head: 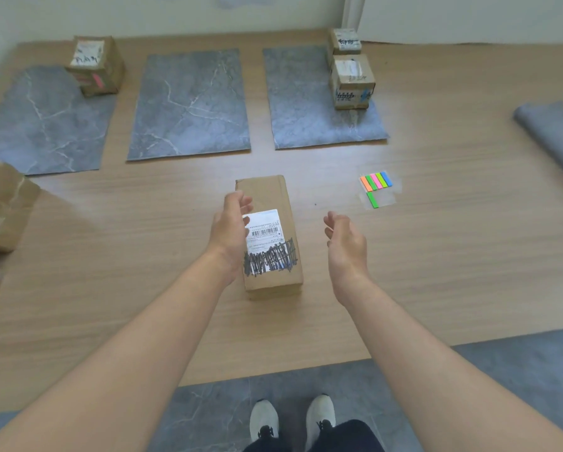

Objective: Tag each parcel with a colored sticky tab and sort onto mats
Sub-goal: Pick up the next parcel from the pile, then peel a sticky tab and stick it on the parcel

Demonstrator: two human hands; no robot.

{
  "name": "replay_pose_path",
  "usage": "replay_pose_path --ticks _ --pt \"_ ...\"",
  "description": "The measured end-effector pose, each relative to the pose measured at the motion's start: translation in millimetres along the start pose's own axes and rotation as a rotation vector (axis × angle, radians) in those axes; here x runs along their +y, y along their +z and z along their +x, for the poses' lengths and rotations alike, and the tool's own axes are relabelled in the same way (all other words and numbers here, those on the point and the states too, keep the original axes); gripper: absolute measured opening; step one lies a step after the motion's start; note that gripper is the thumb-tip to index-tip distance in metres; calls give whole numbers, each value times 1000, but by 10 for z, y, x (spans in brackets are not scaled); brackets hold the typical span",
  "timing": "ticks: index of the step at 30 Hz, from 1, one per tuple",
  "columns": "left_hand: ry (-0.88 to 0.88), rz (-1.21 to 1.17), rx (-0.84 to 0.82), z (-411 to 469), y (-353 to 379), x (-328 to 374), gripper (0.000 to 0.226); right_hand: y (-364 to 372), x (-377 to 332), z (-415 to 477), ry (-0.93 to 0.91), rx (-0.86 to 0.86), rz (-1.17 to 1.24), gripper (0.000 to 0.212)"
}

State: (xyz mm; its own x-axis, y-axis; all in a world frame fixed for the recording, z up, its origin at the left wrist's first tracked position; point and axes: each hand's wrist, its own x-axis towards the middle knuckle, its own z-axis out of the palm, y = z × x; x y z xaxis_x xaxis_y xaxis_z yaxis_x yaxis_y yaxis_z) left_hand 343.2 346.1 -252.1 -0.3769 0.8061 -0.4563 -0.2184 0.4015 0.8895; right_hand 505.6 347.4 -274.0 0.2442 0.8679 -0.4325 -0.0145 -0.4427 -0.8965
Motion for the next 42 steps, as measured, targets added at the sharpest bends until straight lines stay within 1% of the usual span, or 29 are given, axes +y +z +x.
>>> replay_pose_path --ticks 2,3,6,11,21,26,30,32,34,35,36,39,42 --pt "-31 7 -46 43 135 34 46 -107 -61 76 9 -18 31 31" --pt "-50 2 -73 65 212 41 48 -160 -93 130 15 -25 57 27" --pt "-89 13 -152 137 490 19 50 -343 -189 352 11 -4 105 29" --pt "-144 34 -186 288 1108 -57 51 -662 -279 837 28 -4 128 26" --pt "-201 39 -130 706 2232 -270 50 -1315 -320 1961 59 -53 100 27" --pt "-198 50 -88 893 2580 -359 48 -1424 -315 2371 52 -94 45 29" --pt "-181 95 -110 973 2754 -422 44 -1452 -280 2643 30 -115 -46 28" --pt "-137 122 -128 1008 2824 -448 39 -1442 -247 2797 24 -120 -88 27" --pt "-19 188 -149 1071 2867 -515 32 -1437 -204 2972 -45 -125 -179 24" --pt "60 274 -175 1111 2870 -562 33 -1435 -184 3066 -116 -140 -271 23" --pt "135 399 -207 1149 2869 -619 39 -1435 -173 3155 -201 -175 -381 23" --pt "354 816 -283 1271 2860 -816 55 -1401 -179 3422 -456 -310 -676 29" --pt "476 1057 -301 1361 2875 -951 63 -1342 -250 3635 -573 -434 -866 31"
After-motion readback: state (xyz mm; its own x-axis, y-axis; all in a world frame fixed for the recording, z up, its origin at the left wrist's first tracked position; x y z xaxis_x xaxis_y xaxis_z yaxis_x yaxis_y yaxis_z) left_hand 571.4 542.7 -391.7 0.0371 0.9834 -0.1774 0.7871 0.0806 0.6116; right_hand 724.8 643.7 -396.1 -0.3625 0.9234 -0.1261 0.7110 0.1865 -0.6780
